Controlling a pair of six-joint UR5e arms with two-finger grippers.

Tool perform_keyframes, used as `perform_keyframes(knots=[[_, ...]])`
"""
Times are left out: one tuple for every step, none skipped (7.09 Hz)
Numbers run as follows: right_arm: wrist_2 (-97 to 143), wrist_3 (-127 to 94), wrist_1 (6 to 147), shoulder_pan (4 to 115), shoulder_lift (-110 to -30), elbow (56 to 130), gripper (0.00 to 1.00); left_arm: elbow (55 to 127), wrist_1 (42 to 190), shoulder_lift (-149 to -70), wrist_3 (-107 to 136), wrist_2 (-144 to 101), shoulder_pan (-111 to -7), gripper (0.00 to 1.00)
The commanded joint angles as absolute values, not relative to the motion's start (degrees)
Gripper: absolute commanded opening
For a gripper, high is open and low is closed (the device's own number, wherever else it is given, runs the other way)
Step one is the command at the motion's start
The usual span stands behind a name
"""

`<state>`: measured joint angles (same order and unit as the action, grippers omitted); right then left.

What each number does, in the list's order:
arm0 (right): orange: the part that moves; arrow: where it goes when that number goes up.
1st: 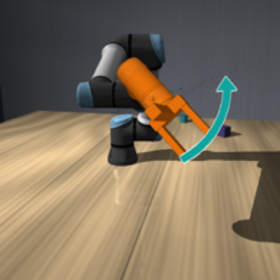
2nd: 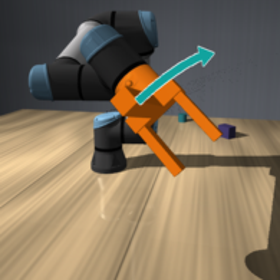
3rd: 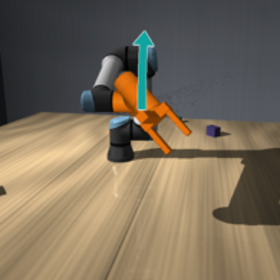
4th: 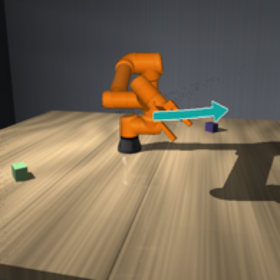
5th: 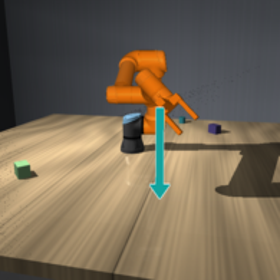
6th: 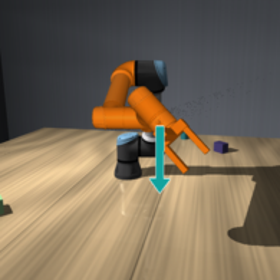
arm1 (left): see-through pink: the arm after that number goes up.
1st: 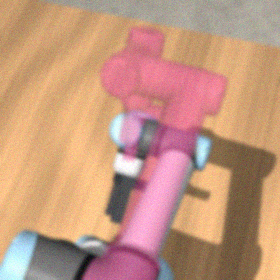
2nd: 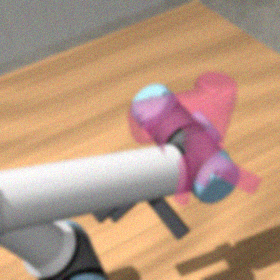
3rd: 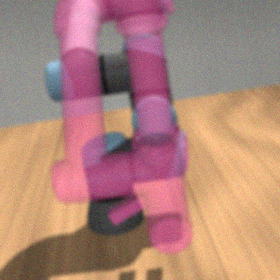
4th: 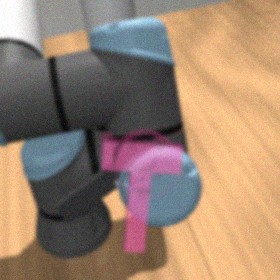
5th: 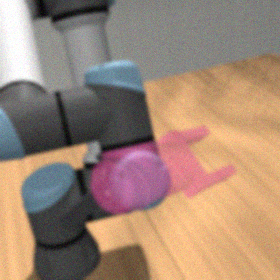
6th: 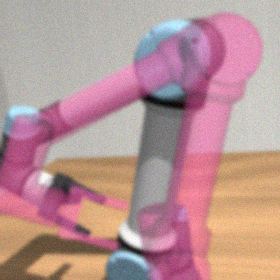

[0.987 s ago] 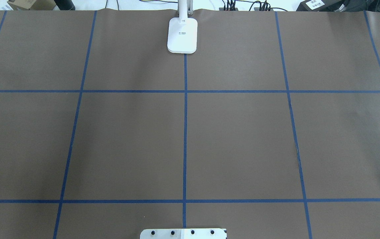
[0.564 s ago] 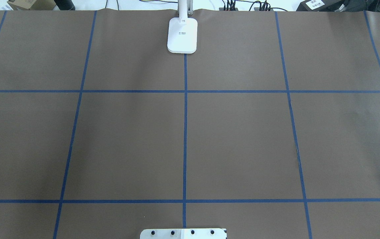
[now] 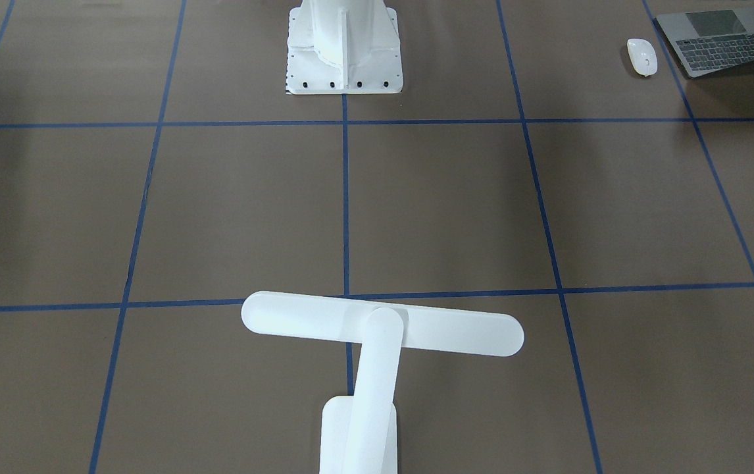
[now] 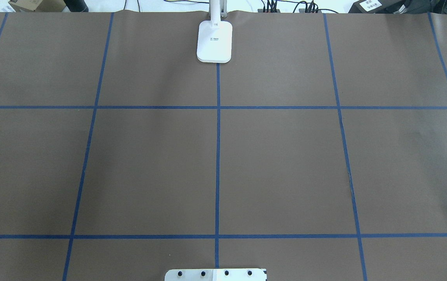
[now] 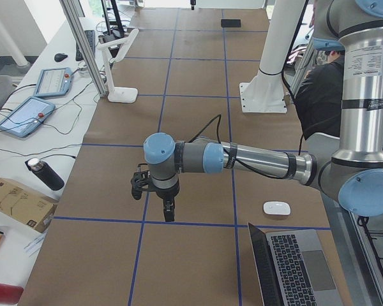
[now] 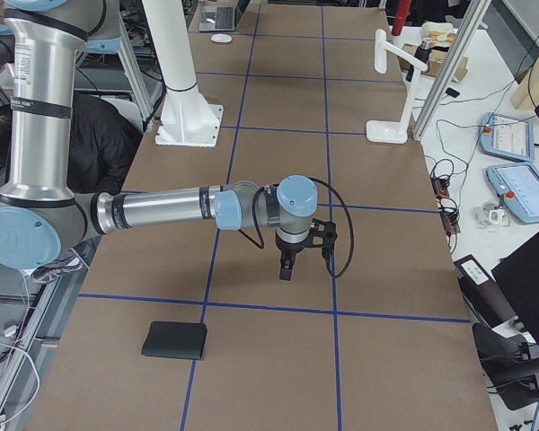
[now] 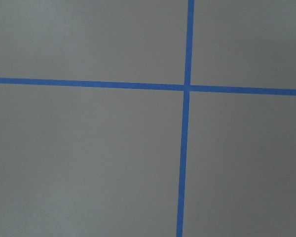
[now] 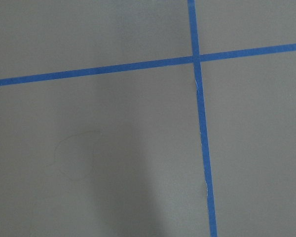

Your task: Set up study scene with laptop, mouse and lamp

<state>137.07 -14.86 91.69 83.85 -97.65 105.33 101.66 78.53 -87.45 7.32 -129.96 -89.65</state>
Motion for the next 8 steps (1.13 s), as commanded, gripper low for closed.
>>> perform_keyframes(knots=[[137.2,-14.9,91.8,83.8,-97.6,105.4,0.99,102.1,75.1,-86.8,17.9,-129.8,-92.3,1.00],[137.2,-15.1,91.8,83.8,-97.6,105.3,0.99,102.2,74.2,-86.1,24.8,-129.6,-93.1,1.00],[138.2,-15.5,91.7,83.8,-97.6,105.6,0.99,102.3,73.0,-83.3,26.9,-127.1,-93.9,1.00],[140.0,-15.5,91.8,83.8,-97.7,104.9,0.99,102.9,73.0,-80.9,31.4,-125.3,-95.4,1.00],[139.9,-15.4,91.8,83.8,-97.8,103.5,0.99,104.1,73.1,-78.9,39.0,-125.2,-95.8,1.00],[139.9,-15.4,91.7,83.8,-97.7,103.2,0.99,105.0,73.1,-76.1,42.7,-125.2,-96.1,1.00],[140.3,-15.4,91.8,83.8,-97.7,103.1,0.99,105.4,73.1,-73.1,46.7,-125.2,-96.7,1.00],[141.6,-15.3,91.8,83.8,-97.6,103.0,0.99,104.9,73.2,-71.3,50.8,-125.2,-96.6,1.00]])
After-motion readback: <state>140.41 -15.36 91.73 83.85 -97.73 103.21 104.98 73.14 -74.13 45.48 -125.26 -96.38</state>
